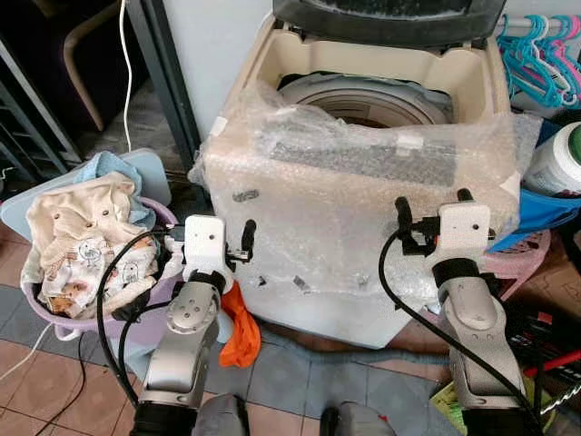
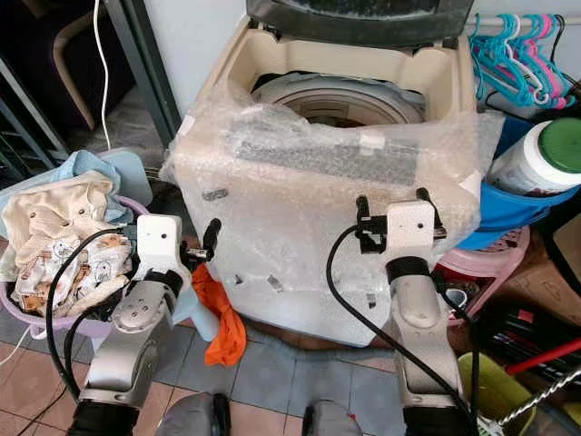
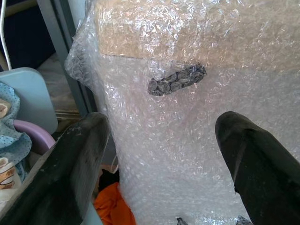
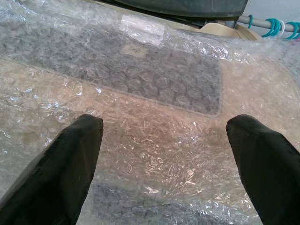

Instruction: Clothes washing

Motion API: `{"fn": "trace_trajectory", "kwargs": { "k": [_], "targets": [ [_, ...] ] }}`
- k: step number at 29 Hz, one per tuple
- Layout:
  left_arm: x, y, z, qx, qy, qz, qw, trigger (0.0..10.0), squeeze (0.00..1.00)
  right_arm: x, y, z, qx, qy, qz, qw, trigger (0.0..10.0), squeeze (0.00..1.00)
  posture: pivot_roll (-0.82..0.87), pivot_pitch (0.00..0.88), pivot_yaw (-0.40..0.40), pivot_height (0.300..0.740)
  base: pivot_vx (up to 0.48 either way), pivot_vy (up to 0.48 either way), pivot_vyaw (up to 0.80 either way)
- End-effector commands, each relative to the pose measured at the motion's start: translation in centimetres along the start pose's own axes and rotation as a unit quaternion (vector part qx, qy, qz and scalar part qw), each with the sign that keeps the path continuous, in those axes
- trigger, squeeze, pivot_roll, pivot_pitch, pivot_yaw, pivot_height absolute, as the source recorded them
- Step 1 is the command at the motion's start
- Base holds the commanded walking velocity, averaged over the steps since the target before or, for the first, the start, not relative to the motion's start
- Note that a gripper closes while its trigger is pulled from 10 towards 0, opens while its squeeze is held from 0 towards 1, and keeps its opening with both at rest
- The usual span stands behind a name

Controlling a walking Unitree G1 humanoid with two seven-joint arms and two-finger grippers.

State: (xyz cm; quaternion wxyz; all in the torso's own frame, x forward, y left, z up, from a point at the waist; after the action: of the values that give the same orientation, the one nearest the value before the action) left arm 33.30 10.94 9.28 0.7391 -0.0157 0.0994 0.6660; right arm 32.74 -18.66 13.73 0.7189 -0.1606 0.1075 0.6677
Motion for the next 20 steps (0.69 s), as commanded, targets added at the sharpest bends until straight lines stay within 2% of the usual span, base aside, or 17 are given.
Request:
{"fn": "trace_trajectory", "kwargs": {
  "k": [1,2,5,8,20],
  "targets": [
    [0.1,0.2,0.0,0.002,-0.003,-0.004,1.000,10.0,0.00,0.1,0.4,0.3,0.002,-0.010,-0.003,1.000,10.0,0.10,-0.05,0.066,0.037,0.740,0.000,0.000,0.00],
    [0.1,0.2,0.0,0.003,-0.003,-0.004,1.000,10.0,0.00,0.1,0.5,0.2,0.005,-0.017,-0.002,1.000,10.0,0.00,-0.05,0.067,0.037,0.740,0.000,0.000,0.00],
    [0.1,0.1,-0.1,0.006,0.006,-0.004,1.000,10.0,0.00,0.1,0.7,-0.6,0.026,-0.036,-0.006,0.999,10.0,0.00,-0.06,0.071,0.037,0.740,0.000,0.000,-0.53],
    [-0.2,0.1,-0.2,0.008,0.008,-0.010,1.000,10.0,0.00,0.0,0.7,-0.8,0.029,-0.019,-0.001,0.999,10.0,0.00,-0.06,0.072,0.036,0.740,0.000,0.000,-0.77],
    [-0.1,0.2,-0.5,0.014,0.011,-0.005,1.000,10.0,0.00,-0.2,0.4,-0.9,0.038,-0.020,0.001,0.999,10.0,0.00,-0.06,0.076,0.028,0.740,-0.293,0.000,-0.78]
  ]
}}
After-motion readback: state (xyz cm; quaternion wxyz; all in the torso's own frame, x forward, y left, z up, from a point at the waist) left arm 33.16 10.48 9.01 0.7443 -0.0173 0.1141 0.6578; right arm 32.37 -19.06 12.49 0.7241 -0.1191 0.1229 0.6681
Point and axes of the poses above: a point about 5 cm out from each wrist's last joint towards the gripper, its own y axis pointing back from the gripper into the wrist, its own z axis along the axis of the wrist's last joint, x = y × z, the point moved 6 cm from there along -y, pointing out of the wrist towards the gripper, and after that the axes turned 10 degrees about y, right-handed, at the moved point
